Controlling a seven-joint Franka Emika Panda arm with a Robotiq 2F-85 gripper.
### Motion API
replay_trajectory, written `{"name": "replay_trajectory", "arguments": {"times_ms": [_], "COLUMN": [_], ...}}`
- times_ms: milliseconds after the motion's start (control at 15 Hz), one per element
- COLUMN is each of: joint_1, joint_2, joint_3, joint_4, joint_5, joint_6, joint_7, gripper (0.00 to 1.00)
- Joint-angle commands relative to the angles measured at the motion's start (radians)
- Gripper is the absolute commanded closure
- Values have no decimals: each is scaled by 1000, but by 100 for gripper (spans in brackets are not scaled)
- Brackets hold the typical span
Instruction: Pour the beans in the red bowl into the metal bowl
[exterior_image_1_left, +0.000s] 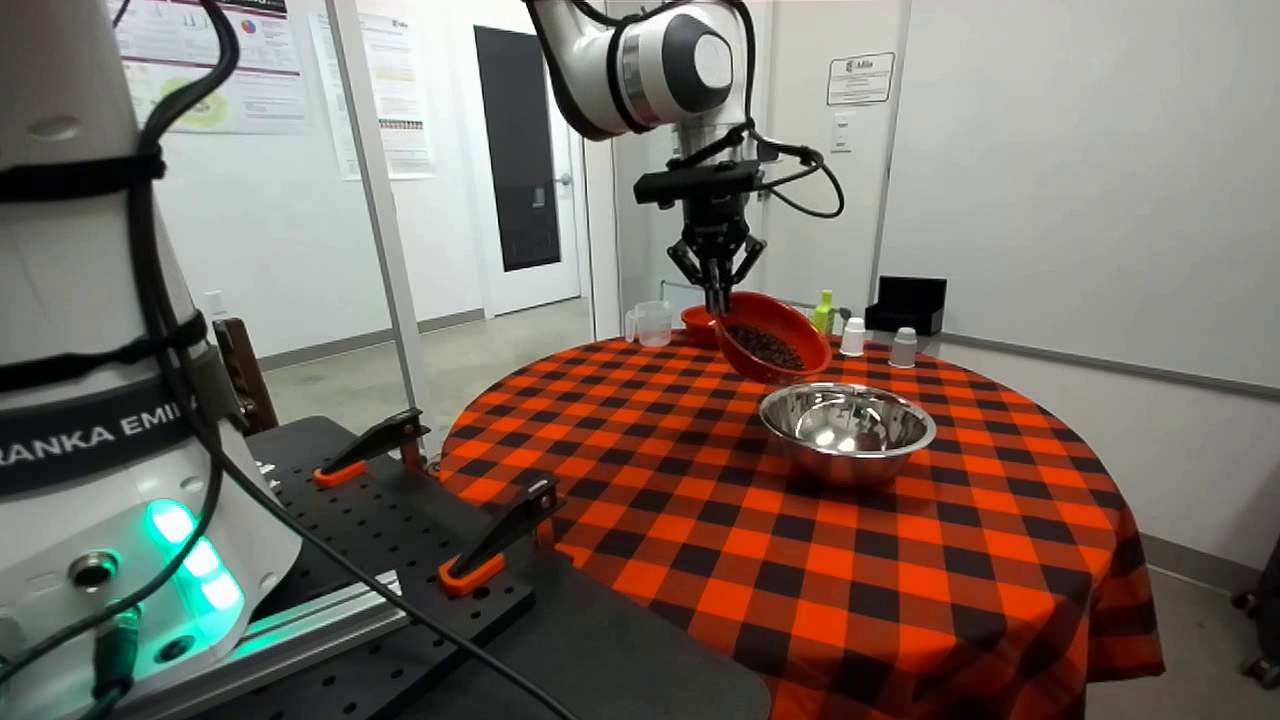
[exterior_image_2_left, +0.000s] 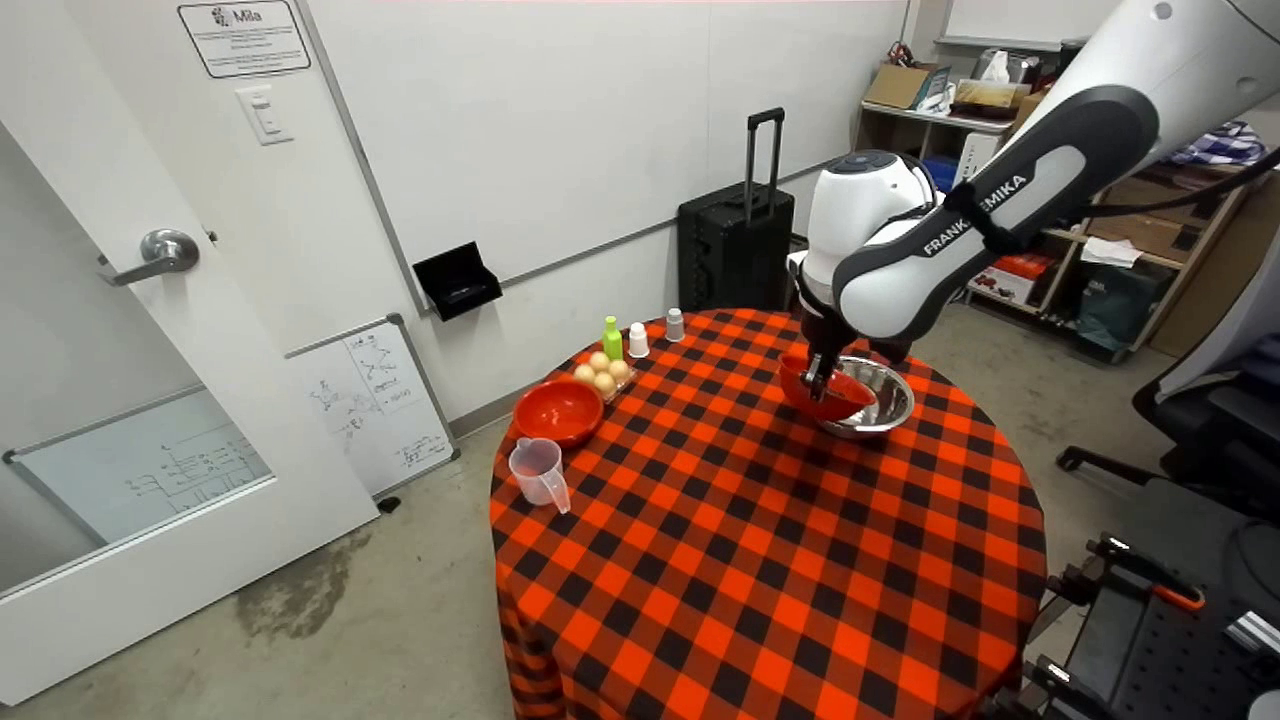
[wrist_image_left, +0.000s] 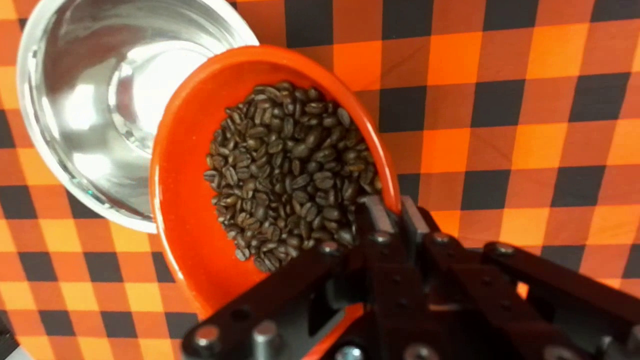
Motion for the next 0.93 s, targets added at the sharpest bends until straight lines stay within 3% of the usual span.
{"name": "replay_trajectory", "arguments": {"times_ms": [0,200,467,867], "joint_1": [-69,-118,-151,-242], "joint_2": [16,40,80,152], "joint_3": [48,60,59,111], "joint_4": [68,125,190,287], "joint_5": [166,289,362,538], "joint_6": [-64,-108,-140,-224], "joint_7": [-97,-142,-173,-268], "gripper": [98,98,98,98]}}
